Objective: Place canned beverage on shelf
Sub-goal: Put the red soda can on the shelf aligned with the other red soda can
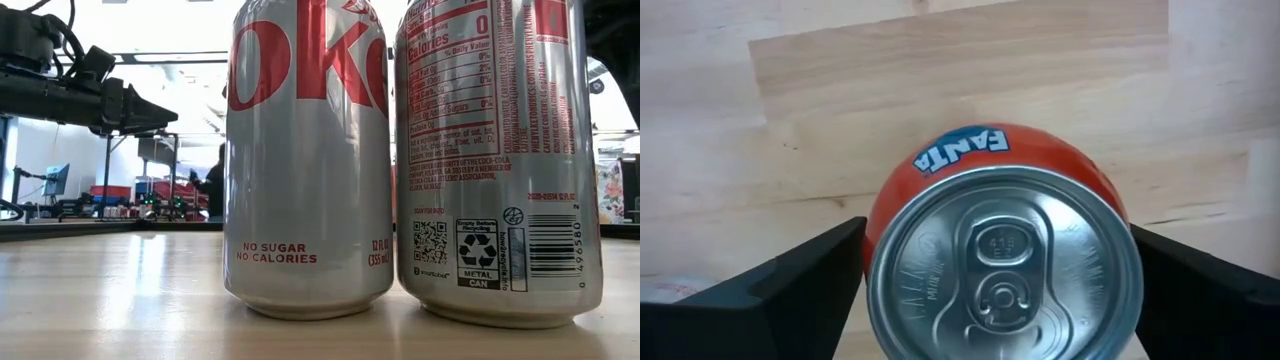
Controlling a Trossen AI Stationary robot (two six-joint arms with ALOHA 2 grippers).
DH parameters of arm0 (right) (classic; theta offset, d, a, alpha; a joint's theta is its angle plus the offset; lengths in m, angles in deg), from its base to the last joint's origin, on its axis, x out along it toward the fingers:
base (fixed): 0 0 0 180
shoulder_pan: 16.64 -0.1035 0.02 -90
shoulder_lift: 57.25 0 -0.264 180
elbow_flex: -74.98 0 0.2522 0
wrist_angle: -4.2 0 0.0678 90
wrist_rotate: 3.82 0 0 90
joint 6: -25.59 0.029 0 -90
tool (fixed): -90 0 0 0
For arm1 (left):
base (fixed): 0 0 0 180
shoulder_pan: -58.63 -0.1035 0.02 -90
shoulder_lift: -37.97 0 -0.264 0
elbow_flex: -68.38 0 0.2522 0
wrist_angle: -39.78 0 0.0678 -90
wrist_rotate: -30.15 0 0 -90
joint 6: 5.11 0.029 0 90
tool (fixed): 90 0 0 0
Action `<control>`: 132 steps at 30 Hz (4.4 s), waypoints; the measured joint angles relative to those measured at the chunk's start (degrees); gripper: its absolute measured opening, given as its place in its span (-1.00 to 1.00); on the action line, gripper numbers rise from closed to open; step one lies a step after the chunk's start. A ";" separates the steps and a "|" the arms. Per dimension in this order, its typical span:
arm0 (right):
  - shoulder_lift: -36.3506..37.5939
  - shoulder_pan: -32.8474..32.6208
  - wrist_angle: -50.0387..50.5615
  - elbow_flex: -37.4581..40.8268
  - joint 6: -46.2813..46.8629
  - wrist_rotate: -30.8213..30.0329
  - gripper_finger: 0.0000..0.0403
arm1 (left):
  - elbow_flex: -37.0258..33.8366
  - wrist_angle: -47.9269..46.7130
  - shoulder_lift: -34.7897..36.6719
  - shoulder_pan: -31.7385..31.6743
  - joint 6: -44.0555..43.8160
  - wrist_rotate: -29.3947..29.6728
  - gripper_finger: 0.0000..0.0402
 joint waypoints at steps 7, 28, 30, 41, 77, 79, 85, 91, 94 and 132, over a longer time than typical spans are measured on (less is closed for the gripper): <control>0.00 -0.57 0.04 0.02 1.41 -1.05 0.88 | 0.00 0.01 0.01 -0.01 0.00 -0.01 0.98; -6.10 -6.82 9.11 -9.60 5.86 -3.01 0.88 | 0.00 0.00 0.01 0.01 0.00 -0.01 0.98; -7.61 -7.52 9.32 -9.60 5.90 -5.55 0.88 | 0.00 0.00 0.01 -0.01 0.00 0.01 0.98; -14.21 -7.94 16.33 -9.61 5.30 -13.73 0.88 | 0.00 0.01 0.01 0.01 0.00 0.00 0.98; -14.58 -6.56 17.65 -10.29 5.88 -18.11 0.42 | 0.00 0.00 0.01 0.00 0.00 0.00 0.98; -14.58 -6.52 18.28 -10.29 5.87 -18.05 0.42 | 0.00 0.00 -0.01 0.00 0.00 0.00 0.98; -14.58 -6.03 21.97 -10.90 5.96 -18.84 0.42 | 0.00 0.00 0.00 -0.01 0.01 -0.01 0.98; -13.58 -4.48 22.31 -11.34 6.25 -19.57 0.42 | 0.00 0.00 0.00 -0.01 0.00 0.00 0.98; -13.09 -3.45 22.20 -11.34 4.71 -19.57 0.42 | 0.00 0.02 0.01 -0.01 0.00 0.01 0.98; -4.00 43.06 20.54 -9.11 -15.47 -30.07 0.48 | 0.00 0.01 0.01 0.01 0.01 -0.01 0.98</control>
